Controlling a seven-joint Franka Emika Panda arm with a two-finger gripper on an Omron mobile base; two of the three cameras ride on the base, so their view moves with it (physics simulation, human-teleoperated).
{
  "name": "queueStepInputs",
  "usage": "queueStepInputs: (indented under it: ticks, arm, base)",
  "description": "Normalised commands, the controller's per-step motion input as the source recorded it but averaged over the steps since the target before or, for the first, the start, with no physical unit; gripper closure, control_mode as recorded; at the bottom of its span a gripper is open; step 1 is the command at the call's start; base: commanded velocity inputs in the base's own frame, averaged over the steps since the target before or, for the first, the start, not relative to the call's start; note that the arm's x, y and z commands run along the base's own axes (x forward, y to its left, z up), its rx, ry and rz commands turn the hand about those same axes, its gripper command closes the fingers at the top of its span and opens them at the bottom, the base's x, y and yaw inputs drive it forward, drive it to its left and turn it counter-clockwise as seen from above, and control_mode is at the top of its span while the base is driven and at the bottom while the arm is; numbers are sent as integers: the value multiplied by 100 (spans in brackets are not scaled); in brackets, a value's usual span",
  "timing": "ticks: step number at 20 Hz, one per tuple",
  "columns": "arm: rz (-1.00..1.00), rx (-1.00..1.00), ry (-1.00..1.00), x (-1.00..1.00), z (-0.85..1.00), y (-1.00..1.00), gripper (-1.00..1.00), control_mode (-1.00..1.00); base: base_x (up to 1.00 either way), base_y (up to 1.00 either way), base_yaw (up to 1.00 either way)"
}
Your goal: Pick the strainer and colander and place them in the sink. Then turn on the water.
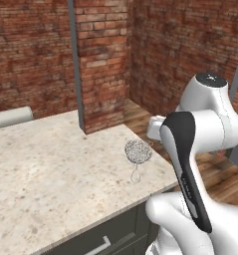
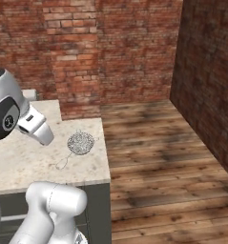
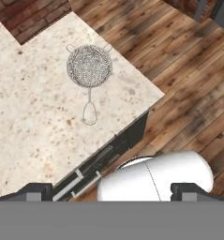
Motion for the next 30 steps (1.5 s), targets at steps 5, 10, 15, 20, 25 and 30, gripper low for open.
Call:
queueStepInputs:
  ticks: [5, 10, 15, 20, 25, 30]
  arm:
    - [6, 0, 0, 54, -30, 0, -100, -100]
    - [7, 0, 0, 51, -32, 0, -100, -100]
    - [6, 0, 0, 51, -42, 0, -100, -100]
    - [4, 0, 0, 45, -53, 1, -100, -100]
    - [1, 2, 0, 28, -52, 2, -100, -100]
    - [0, 0, 0, 12, -46, 2, -100, -100]
  base:
    - [0, 0, 0]
    - [0, 0, 0]
    - [0, 0, 0]
    - [0, 0, 0]
    - [0, 0, 0]
    - [0, 0, 0]
